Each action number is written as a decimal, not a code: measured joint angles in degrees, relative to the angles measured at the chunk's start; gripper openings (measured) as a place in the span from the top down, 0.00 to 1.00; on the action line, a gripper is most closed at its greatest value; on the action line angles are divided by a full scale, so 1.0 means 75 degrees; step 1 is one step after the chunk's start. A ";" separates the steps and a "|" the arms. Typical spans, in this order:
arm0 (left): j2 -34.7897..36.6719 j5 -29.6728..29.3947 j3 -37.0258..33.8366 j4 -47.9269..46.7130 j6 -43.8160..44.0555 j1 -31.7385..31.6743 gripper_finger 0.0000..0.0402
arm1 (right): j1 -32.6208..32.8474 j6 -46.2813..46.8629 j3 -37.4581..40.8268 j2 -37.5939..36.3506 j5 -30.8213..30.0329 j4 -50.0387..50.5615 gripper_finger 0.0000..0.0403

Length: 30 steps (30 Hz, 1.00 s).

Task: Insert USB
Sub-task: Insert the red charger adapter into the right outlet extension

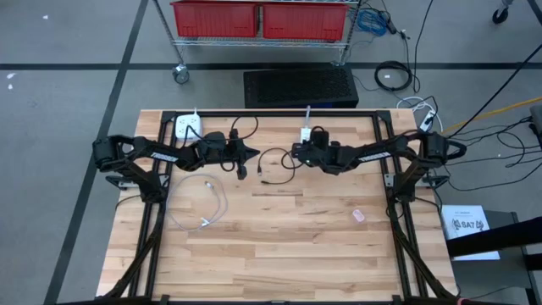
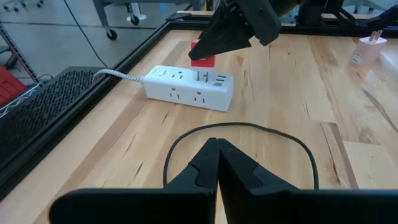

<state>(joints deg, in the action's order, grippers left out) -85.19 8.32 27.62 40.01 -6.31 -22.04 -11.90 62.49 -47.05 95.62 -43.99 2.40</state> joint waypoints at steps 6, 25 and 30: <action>0.0000 0.0000 0.0000 -0.0023 0.0088 0.0036 0.97 | 0.0000 -0.0173 -0.1024 0.0501 -0.0096 0.1353 0.71; 0.0000 -0.0114 -0.1754 0.2344 0.0797 0.0201 0.97 | 0.0160 0.0370 -0.2290 0.0729 -0.0064 0.4071 0.71; 0.0000 -0.0117 -0.1873 0.2427 0.0804 0.0201 0.97 | 0.0146 0.0007 -0.2285 0.0163 -0.0267 0.4793 0.71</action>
<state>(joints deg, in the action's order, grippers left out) -85.19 7.44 13.57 58.21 -0.27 -20.53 -10.81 62.55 -64.18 96.84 -45.99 38.35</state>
